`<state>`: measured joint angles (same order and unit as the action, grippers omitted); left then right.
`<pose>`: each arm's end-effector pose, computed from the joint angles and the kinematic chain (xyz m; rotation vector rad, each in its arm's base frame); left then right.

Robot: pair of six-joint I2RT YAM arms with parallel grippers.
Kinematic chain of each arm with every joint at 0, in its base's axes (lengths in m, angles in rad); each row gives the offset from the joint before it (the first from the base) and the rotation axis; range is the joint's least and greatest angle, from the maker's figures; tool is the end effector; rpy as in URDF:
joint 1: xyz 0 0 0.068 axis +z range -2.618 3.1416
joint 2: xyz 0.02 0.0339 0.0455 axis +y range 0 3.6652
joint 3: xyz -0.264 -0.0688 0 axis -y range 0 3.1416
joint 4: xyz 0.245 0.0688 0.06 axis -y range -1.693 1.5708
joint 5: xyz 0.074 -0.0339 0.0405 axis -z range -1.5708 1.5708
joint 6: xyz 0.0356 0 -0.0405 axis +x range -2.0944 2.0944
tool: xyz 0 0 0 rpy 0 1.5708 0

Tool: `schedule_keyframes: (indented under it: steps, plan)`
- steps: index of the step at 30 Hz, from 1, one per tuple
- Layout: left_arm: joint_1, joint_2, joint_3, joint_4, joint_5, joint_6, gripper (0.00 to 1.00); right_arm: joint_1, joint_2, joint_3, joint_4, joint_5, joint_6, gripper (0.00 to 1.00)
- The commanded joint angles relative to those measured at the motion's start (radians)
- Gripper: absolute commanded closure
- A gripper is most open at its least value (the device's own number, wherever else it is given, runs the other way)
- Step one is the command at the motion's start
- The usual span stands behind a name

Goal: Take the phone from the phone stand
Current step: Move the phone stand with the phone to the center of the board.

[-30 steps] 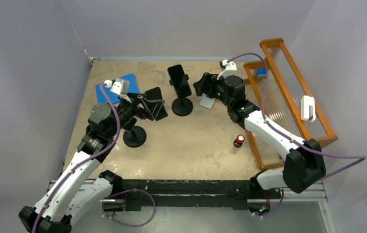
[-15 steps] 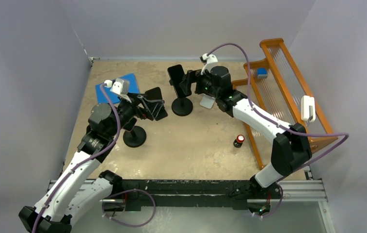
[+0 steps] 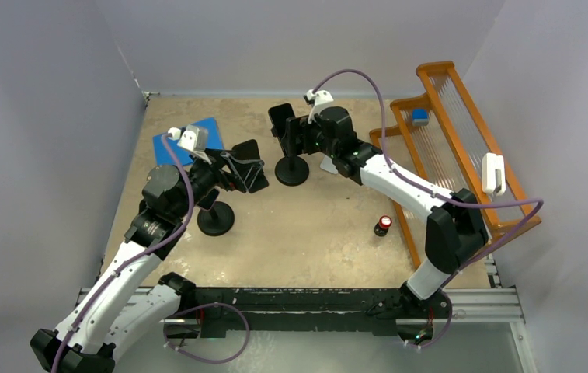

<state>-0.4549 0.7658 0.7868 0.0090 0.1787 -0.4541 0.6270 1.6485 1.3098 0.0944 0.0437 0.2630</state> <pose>0.1610 -0.0858 0.3649 0.1482 1.5982 -0.8517 0.3231 0.2322 0.3254 -0.3045 1.8297 0.5872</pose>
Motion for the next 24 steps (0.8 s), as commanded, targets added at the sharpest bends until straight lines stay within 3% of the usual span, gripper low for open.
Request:
schedule_keyframes:
  steps: [1,24]
  plan:
    - [-0.005,-0.004,-0.007,0.026,0.004,-0.006,0.07,0.010,0.000,0.059,-0.011,0.039,-0.028,0.01]
    - [-0.010,-0.001,-0.009,0.028,0.010,-0.005,0.07,0.026,0.073,0.111,-0.038,0.019,-0.056,0.01]
